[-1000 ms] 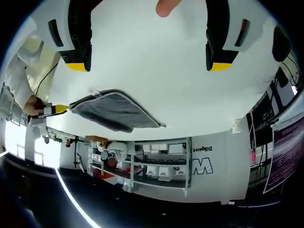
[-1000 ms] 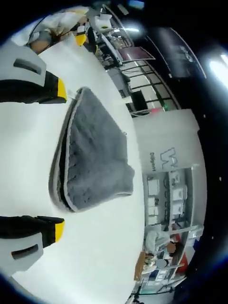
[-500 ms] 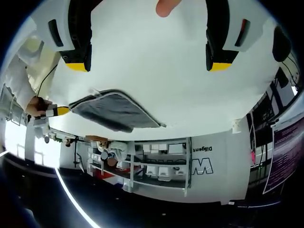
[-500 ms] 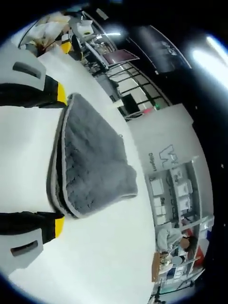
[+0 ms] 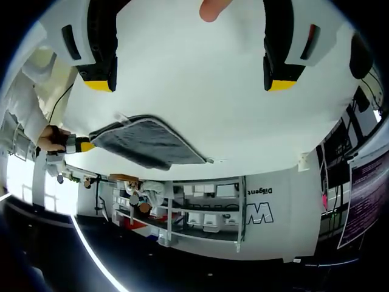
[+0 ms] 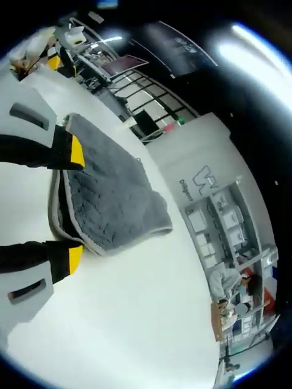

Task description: Open the folded towel by lifting each exposed corner and separating the folded layers until the towel lies flat within the target outline without major curled edges

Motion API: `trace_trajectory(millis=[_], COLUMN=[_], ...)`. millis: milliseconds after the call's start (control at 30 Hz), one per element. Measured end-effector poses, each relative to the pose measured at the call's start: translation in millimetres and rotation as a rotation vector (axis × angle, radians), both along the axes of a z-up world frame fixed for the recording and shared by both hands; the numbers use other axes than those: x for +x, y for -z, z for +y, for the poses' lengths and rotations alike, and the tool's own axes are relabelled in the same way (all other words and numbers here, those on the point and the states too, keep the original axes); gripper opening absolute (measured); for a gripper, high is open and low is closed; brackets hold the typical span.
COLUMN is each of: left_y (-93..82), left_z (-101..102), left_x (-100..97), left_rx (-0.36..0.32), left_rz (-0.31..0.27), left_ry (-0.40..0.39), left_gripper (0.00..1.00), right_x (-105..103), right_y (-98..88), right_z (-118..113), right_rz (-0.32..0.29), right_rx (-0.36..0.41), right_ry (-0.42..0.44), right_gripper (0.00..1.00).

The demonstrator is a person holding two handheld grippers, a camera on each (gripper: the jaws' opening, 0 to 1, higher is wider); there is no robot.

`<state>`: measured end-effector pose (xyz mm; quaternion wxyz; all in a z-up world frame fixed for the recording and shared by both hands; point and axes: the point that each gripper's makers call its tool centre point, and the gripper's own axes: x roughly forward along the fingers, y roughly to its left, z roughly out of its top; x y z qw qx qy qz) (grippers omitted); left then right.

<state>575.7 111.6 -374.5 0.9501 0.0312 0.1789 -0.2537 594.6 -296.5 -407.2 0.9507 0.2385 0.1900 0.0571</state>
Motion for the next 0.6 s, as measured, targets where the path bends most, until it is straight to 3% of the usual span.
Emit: trace_trajectory(millis=[167, 300, 400, 600], left_y=[0.7, 0.4, 0.9, 0.5], left_z=[0, -1, -2, -2], left_x=[0.4, -0.1, -0.3, -0.3], left_rx=[0.000, 0.001, 0.003, 0.003], left_rz=[0.002, 0.000, 0.002, 0.001], left_ry=[-0.002, 0.002, 0.006, 0.006], left_gripper=[0.99, 0.99, 0.99, 0.99], right_x=[3, 4, 4, 3], right_y=[6.1, 9.4, 11.4, 12.0], right_z=[-7, -19, -21, -20], right_rz=[0.017, 0.028, 0.040, 0.046], right_rx=[-0.009, -0.013, -0.009, -0.146], right_ry=[0.033, 0.090, 0.090, 0.043], right_gripper=[0.25, 0.03, 0.01, 0.00])
